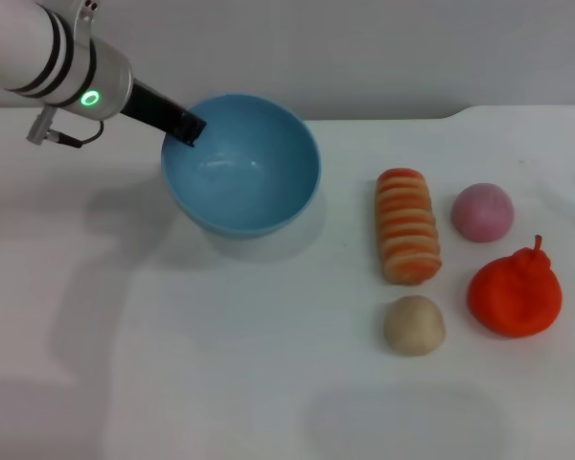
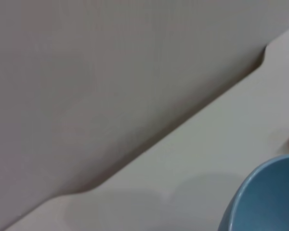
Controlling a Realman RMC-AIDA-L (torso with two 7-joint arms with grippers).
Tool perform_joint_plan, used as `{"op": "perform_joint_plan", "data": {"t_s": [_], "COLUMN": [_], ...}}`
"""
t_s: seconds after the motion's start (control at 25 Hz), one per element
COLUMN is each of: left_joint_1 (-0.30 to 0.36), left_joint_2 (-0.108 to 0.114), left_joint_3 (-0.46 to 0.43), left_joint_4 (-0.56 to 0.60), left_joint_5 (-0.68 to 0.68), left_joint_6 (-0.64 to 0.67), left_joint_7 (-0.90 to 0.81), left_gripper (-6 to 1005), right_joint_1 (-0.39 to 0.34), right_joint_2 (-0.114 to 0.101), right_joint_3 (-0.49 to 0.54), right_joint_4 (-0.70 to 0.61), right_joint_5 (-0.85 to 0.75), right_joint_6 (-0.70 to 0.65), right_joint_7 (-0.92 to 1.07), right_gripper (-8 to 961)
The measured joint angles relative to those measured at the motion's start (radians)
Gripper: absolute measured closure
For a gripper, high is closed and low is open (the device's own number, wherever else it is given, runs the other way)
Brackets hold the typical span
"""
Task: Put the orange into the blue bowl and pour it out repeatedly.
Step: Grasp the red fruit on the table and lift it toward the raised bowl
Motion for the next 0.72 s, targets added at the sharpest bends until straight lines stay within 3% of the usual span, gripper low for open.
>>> {"op": "perform_joint_plan", "data": {"t_s": [0.08, 0.24, 0.52, 0.72], "left_joint_1": [0.002, 0.002, 0.002, 0.000], "left_joint_2": [0.000, 0.001, 0.000, 0.000], "left_joint_3": [0.000, 0.000, 0.003, 0.022], "left_joint_4": [0.000, -0.001, -0.002, -0.005], "left_joint_5": [-0.015, -0.033, -0.036, -0.038], "left_joint_6": [-0.011, -0.031, -0.042, -0.049], "left_joint_7": [0.002, 0.002, 0.003, -0.003], "left_gripper": [1000, 1000, 1000, 1001], "right_joint_1": [0.032, 0.085, 0.075, 0.076], "right_joint_2": [-0.010, -0.023, 0.004, 0.006], "right_joint_3": [0.000, -0.003, -0.108, -0.148], "right_joint_4": [-0.072, -0.095, -0.086, -0.028], "right_joint_5": [-0.115, -0.240, -0.331, -0.376], "right_joint_6": [-0.083, -0.197, -0.225, -0.192], "right_joint_7": [0.100, 0.193, 0.216, 0.217], "right_gripper": [260, 266, 277, 284]}}
